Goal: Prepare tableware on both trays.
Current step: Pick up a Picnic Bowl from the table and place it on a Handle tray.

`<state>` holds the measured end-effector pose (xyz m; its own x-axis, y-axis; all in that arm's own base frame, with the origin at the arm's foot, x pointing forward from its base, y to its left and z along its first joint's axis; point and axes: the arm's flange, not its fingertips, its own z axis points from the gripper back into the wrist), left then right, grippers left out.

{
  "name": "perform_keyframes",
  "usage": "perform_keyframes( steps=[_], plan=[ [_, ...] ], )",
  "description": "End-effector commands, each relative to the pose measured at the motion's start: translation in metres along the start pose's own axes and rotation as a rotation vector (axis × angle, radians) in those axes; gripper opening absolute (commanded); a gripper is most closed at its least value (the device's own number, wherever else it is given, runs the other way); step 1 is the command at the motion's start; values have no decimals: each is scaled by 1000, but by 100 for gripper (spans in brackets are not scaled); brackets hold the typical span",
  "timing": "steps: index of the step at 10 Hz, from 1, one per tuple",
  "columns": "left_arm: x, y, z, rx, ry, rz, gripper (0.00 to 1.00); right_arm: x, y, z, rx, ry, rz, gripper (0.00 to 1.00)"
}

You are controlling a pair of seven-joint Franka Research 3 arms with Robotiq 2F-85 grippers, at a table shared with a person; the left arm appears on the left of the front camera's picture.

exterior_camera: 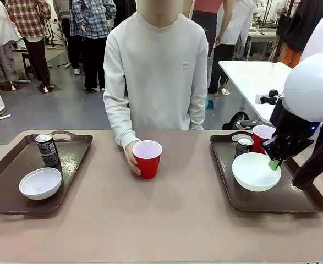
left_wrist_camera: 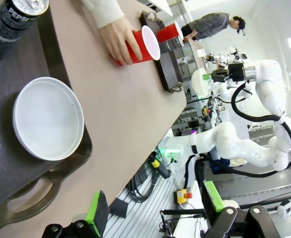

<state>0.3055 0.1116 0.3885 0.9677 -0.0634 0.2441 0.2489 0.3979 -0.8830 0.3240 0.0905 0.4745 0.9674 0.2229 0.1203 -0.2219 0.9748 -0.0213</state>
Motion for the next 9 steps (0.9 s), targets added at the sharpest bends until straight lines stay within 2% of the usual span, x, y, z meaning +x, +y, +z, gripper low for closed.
perform_keyframes(
  steps=[1,5,9],
  plan=[
    [0,0,1,-19,-13,-16,100,12,-17,-15,-8,11,11,4],
    [0,0,1,-19,-13,-16,100,32,-54,-67,99,-51,-35,4],
    [0,0,1,-19,-13,-16,100,48,-55,-113,90,52,-17,4]
  ],
)
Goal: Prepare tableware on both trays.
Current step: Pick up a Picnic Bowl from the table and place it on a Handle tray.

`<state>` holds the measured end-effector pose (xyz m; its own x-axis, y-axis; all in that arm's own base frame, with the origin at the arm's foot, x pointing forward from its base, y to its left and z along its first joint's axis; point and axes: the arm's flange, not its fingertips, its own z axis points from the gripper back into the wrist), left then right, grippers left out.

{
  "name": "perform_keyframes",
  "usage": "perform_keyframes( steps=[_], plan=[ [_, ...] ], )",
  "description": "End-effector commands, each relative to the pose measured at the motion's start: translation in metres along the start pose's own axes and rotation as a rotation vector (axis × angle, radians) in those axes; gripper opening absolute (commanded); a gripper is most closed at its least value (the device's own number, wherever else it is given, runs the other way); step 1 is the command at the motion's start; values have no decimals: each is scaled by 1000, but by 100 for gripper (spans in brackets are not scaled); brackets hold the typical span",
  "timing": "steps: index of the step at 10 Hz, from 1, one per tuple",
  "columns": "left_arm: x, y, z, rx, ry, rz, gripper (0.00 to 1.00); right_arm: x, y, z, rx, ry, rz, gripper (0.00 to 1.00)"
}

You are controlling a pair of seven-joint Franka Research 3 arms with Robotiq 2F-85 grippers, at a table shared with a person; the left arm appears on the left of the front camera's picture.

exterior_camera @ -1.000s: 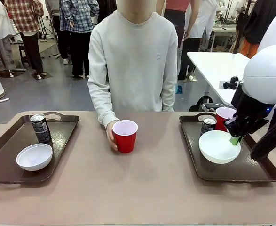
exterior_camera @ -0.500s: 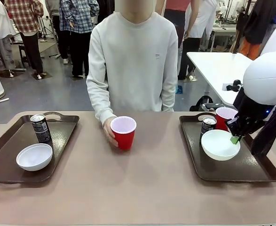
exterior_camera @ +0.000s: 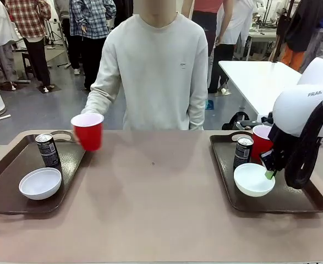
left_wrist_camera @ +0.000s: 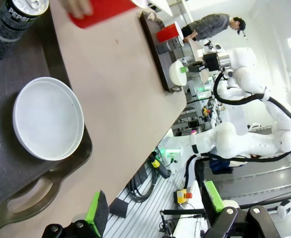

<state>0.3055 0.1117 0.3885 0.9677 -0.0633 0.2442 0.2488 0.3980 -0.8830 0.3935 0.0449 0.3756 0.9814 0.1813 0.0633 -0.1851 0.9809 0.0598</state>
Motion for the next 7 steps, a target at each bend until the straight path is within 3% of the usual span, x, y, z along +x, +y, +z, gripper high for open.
perform_keyframes(
  steps=[1,2,3,4,5,7],
  plan=[
    [0,0,1,-20,-13,-16,100,7,4,-10,6,6,32,4],
    [0,0,1,-20,-13,-16,100,8,6,-12,0,11,39,4],
    [0,0,1,-20,-13,-16,100,9,8,-12,-6,20,47,50],
    [0,0,1,-20,-13,-16,100,8,8,-12,-6,20,59,64],
    [0,0,1,-20,-13,-16,100,7,8,-12,-5,25,55,100],
    [0,0,1,-20,-13,-16,100,4,8,-6,-15,24,59,100]
  ],
)
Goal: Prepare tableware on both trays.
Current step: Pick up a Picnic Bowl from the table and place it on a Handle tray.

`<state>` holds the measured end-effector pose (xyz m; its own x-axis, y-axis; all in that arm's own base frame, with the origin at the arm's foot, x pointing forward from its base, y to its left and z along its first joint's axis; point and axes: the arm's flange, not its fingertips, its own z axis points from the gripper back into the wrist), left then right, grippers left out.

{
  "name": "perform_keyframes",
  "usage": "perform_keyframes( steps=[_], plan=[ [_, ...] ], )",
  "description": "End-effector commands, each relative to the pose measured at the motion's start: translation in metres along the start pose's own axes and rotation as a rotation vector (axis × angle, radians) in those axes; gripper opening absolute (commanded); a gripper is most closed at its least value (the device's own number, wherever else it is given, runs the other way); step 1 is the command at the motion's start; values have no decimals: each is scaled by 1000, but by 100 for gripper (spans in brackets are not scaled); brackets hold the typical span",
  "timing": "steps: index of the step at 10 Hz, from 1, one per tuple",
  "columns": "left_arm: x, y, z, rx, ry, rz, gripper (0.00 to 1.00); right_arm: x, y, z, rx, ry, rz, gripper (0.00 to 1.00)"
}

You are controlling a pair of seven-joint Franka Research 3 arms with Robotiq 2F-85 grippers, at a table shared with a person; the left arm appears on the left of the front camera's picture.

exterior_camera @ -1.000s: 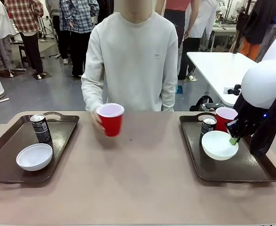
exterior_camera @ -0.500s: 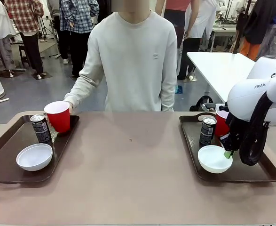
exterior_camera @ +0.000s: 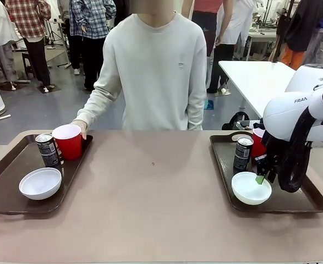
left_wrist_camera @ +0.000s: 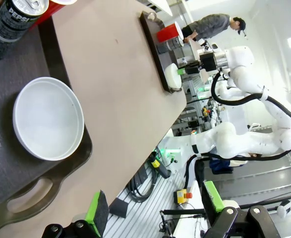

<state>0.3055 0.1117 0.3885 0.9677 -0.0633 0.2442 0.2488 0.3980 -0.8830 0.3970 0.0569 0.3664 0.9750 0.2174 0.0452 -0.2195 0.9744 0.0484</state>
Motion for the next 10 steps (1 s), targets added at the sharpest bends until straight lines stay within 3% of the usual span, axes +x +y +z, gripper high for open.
perform_keyframes(
  steps=[1,6,9,10],
  plan=[
    [0,0,1,-19,-13,-16,100,-5,-1,11,-14,-4,29,48],
    [0,0,1,-19,-13,-16,100,-46,20,78,-88,33,12,98],
    [0,0,1,-19,-13,-16,100,-65,24,113,-88,25,10,100],
    [0,0,1,-19,-13,-16,100,-58,26,94,-53,33,36,100]
  ],
)
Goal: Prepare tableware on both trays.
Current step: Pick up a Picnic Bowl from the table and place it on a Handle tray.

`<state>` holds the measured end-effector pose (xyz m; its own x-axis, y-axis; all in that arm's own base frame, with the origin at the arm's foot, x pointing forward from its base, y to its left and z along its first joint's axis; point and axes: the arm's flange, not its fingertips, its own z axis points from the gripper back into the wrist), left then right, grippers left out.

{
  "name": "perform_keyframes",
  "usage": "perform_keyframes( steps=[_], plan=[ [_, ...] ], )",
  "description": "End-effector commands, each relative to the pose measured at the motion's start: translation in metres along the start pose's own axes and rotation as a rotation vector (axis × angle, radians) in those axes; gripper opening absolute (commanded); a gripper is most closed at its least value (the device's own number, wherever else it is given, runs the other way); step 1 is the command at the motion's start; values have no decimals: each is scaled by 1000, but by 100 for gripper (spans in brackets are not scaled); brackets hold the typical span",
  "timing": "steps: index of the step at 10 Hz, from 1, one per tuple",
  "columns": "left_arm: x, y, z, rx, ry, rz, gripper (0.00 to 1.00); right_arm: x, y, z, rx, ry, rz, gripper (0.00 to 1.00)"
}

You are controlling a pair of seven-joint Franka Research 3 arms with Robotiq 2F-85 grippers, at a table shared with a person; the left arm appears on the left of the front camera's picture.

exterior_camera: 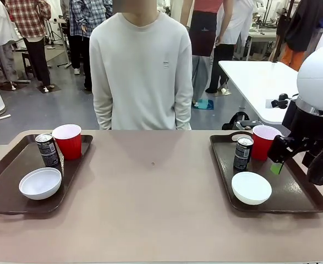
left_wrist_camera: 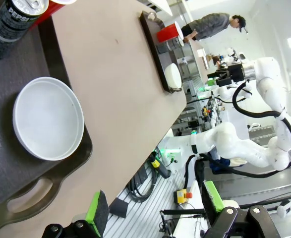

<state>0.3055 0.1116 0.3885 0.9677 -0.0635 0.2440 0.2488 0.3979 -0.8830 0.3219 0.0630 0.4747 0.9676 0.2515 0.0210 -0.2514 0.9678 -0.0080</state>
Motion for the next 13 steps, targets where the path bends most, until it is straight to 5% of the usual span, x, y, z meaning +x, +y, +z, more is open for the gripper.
perform_keyframes(
  steps=[1,11,12,13],
  plan=[
    [0,0,1,-19,-13,-16,100,10,-1,-16,2,8,2,100],
    [0,0,1,-19,-13,-16,100,8,-1,-13,4,19,1,100],
    [0,0,1,-19,-13,-16,100,7,9,-25,194,182,127,100],
    [0,0,1,-19,-13,-16,100,5,26,-18,568,136,268,100]
  ],
)
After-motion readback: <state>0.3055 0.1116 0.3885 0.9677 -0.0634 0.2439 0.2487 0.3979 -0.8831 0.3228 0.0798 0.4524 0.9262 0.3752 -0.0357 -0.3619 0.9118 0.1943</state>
